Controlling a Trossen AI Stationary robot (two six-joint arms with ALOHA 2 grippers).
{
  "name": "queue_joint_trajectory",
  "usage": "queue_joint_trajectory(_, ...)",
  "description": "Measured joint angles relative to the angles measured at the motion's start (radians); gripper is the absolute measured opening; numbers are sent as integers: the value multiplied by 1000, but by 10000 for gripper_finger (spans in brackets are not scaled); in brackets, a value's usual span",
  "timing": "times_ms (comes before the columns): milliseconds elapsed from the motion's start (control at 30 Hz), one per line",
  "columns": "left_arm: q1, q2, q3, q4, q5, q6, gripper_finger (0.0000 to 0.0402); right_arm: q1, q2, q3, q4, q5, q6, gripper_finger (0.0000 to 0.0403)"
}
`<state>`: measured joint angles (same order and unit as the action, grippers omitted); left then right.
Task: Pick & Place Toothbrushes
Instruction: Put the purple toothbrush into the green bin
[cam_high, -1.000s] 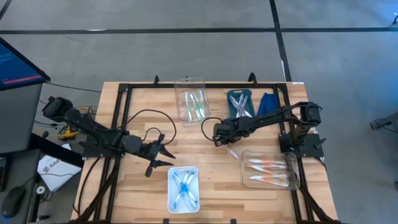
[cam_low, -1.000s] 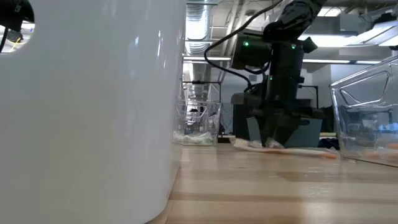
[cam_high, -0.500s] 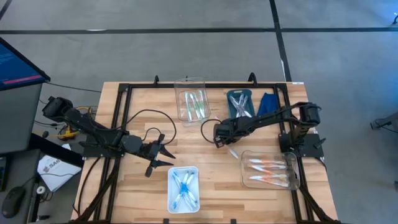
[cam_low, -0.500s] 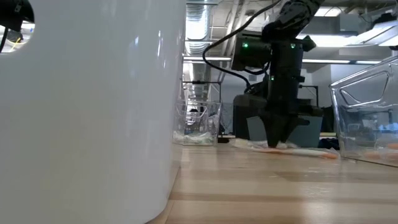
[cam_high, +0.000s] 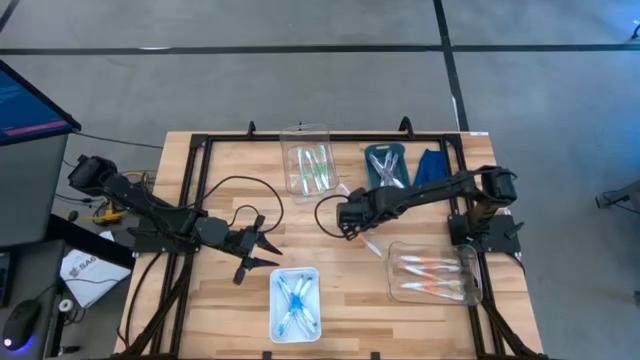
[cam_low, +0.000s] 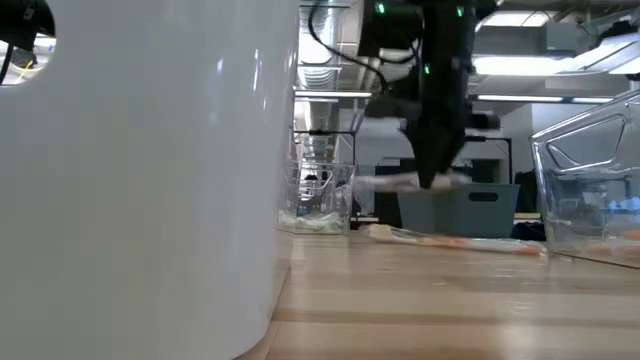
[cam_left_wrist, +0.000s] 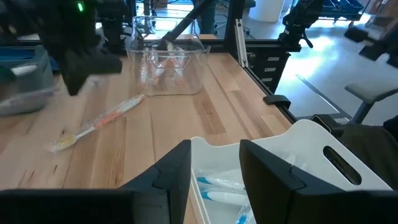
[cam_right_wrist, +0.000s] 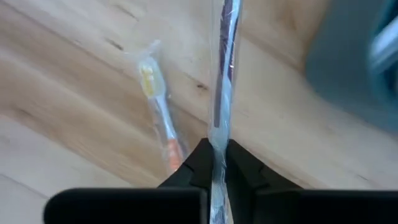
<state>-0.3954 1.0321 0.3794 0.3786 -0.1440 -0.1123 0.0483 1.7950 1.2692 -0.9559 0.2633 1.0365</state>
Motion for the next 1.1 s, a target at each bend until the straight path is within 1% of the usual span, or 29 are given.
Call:
queue_joint_trajectory(333, 0, 0, 0, 0, 0, 0, 131, 18, -1, 283, -355, 139, -52, 15)
queue_joint_trajectory(467, 0, 0, 0, 0, 0, 0, 131, 17, -3, 360, -511, 189, -44, 15)
queue_joint_trajectory(567, 0, 0, 0, -1, 0, 0, 131, 2, -3, 383, -618, 227, -44, 15)
queue_joint_trajectory(667, 0, 0, 0, -1, 0, 0, 131, -28, -23, 361, -607, 233, -101, 15)
queue_joint_trajectory(767, 0, 13, 0, -3, 0, -1, 131, -67, -61, 327, -617, 238, -125, 15)
queue_joint_trajectory(867, -3, 31, 1, 6, 2, -4, 131, -113, -123, 236, -592, 237, -152, 15)
queue_joint_trajectory(967, -3, 47, 0, 6, 2, -5, 131, -164, -229, 125, -533, 240, -210, 15)
queue_joint_trajectory(1033, 1, 56, 1, 9, 2, -5, 131, -196, -292, 40, -432, 237, -240, 15)
queue_joint_trajectory(1100, 2, 66, 0, 24, 2, -2, 131, -232, -362, -46, -341, 207, -268, 15)
